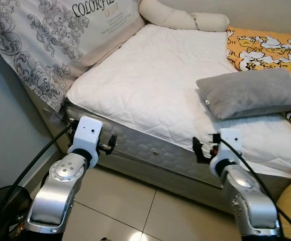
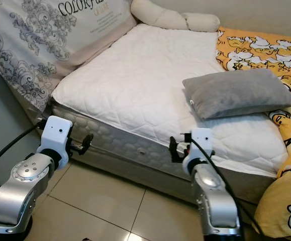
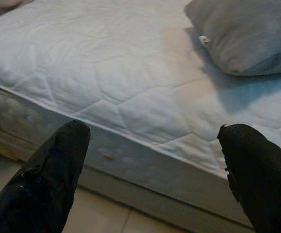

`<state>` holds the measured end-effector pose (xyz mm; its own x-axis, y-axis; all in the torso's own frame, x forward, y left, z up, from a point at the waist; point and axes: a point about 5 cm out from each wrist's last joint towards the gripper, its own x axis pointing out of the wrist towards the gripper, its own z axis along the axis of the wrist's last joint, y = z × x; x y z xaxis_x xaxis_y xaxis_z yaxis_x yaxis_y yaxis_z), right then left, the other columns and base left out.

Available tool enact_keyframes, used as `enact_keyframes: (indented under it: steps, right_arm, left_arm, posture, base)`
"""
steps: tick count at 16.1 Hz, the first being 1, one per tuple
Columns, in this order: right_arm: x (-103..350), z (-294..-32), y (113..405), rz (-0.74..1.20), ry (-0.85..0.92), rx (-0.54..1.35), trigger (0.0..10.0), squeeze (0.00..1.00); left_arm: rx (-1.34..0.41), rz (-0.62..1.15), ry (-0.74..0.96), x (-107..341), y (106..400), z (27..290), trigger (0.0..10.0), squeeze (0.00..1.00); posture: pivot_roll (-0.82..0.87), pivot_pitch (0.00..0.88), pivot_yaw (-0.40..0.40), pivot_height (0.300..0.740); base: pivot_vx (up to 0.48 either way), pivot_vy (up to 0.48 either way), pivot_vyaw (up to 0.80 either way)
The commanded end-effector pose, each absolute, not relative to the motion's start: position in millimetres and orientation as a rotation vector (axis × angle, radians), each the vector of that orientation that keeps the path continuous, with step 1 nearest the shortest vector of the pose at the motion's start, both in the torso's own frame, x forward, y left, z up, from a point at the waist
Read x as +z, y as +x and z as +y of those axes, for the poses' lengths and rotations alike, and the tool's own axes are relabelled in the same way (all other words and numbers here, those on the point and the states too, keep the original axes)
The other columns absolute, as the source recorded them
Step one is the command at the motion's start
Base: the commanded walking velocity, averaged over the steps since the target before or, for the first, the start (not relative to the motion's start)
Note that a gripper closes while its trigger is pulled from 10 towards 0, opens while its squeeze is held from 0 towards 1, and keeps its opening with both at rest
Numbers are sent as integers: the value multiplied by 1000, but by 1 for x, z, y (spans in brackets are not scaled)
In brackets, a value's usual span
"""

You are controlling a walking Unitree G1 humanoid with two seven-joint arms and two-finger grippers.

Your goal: Clean up the room

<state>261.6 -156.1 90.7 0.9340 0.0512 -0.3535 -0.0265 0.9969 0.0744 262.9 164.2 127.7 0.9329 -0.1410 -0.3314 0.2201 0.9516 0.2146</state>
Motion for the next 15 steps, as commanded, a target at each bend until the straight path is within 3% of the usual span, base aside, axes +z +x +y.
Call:
enact_keyframes:
  steps: [1,4,8,15]
  right_arm:
    - [92,-153,262,357,67,53,10000,0]
    - [92,-151,262,356,57,66,10000,0]
    - [94,-151,262,353,46,69,10000,0]
    - [94,-151,262,350,30,72,10000,0]
  left_arm:
    - [-158,312,266,130,266,168,10000,0]
    - [-170,302,245,132,267,165,10000,0]
    - [-175,297,239,132,267,165,10000,0]
    - [-169,299,241,132,267,167,10000,0]
  posture:
    - [-93,0,-13,740]
    - [-94,0,-12,740]
    - [-95,0,-12,740]
    - [-95,0,-13,740]
  base:
    - [0,0,0]
    - [0,0,0]
    - [127,0,-788]
    - [261,0,0]
